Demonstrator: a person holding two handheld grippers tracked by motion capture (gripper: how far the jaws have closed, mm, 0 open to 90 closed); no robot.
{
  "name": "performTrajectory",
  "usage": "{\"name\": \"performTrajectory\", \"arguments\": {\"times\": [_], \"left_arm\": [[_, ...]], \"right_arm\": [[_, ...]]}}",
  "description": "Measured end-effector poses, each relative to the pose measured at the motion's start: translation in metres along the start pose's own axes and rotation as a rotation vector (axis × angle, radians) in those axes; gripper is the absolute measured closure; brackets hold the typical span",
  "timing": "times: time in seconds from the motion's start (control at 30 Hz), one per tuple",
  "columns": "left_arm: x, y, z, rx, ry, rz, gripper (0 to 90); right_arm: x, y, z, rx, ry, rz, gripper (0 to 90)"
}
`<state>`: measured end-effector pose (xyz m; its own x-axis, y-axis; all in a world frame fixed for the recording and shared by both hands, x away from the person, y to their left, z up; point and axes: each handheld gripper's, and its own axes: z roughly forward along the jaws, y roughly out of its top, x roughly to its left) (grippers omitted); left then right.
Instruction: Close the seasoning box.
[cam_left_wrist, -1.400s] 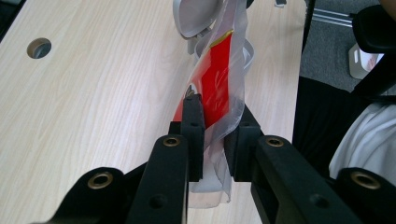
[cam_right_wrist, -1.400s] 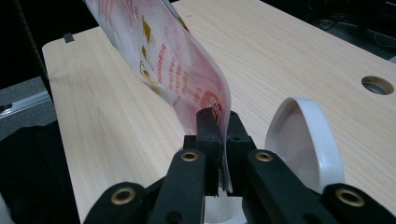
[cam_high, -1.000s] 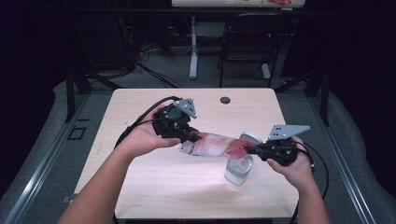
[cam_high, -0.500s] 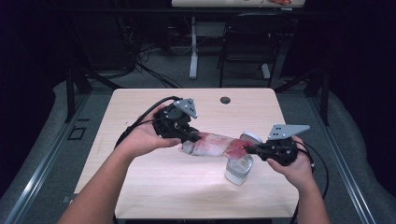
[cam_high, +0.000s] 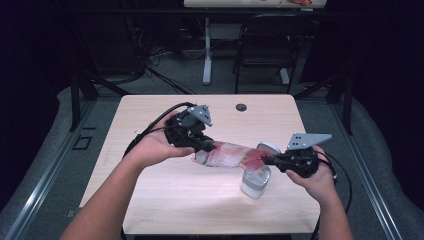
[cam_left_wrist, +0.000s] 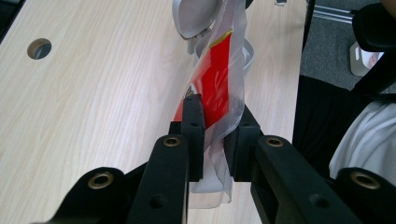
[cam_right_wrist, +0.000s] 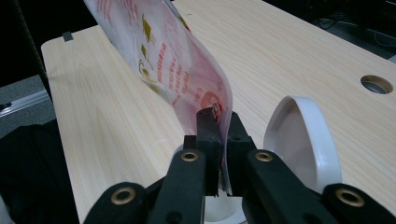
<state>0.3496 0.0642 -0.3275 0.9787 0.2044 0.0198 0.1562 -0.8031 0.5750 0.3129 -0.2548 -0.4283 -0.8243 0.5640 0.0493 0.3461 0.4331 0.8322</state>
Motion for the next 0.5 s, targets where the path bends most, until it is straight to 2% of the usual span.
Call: {"name": "performTrajectory", "arguments": {"times": [0.5], "left_arm": [[0.0004, 0.0015, -0.0001, 0.004, -0.001, 0.001, 80.3]], "right_arm": [[-0.0002, -0.0004, 0.0000, 0.000, 0.001, 0.003, 88.3]]}}
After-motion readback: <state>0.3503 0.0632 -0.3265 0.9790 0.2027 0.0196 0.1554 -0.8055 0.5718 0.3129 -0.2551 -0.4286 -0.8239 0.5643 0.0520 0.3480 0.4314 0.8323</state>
